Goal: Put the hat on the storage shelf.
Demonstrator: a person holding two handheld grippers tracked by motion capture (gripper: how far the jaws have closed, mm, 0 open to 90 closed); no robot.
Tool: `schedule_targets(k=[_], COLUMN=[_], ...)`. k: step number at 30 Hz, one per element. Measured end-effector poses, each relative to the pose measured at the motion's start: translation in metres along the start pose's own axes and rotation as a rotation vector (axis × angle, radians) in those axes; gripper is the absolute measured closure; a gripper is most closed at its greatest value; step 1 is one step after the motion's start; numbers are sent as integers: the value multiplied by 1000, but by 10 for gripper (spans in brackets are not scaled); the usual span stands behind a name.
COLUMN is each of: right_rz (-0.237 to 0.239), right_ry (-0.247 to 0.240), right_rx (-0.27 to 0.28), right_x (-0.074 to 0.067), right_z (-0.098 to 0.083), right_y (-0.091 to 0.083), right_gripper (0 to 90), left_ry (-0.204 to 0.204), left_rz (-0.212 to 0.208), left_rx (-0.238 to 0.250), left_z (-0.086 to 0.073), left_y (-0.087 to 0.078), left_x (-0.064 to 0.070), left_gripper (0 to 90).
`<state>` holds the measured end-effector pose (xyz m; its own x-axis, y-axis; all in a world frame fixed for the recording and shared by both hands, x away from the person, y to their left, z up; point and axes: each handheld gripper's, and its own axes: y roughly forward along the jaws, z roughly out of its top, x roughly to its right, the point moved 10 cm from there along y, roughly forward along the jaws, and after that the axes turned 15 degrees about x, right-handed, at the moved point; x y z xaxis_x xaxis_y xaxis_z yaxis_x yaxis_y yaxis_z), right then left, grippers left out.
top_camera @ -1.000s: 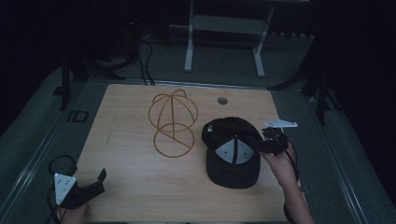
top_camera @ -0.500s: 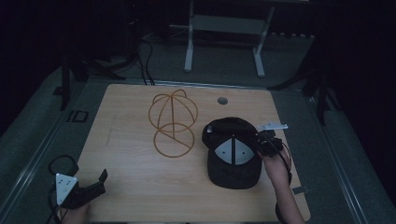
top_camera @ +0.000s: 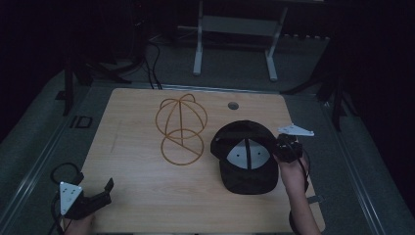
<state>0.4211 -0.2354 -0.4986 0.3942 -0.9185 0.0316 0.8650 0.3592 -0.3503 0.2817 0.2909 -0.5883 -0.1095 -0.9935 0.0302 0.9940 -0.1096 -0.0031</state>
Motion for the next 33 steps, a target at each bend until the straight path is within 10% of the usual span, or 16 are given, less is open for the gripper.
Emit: schedule_targets(k=[16, 33], right_rz=[12, 81], right_ry=[3, -22], right_rx=[138, 266], right_x=[5, -22], right_z=[47, 95], right_y=[-37, -73], right_gripper=[889, 889], left_ry=[-14, -43], left_rz=[-28, -321], left_rx=[0, -58], left_z=[3, 25], left_y=[-2, -10], left_x=[11, 123], left_gripper=[1, 1])
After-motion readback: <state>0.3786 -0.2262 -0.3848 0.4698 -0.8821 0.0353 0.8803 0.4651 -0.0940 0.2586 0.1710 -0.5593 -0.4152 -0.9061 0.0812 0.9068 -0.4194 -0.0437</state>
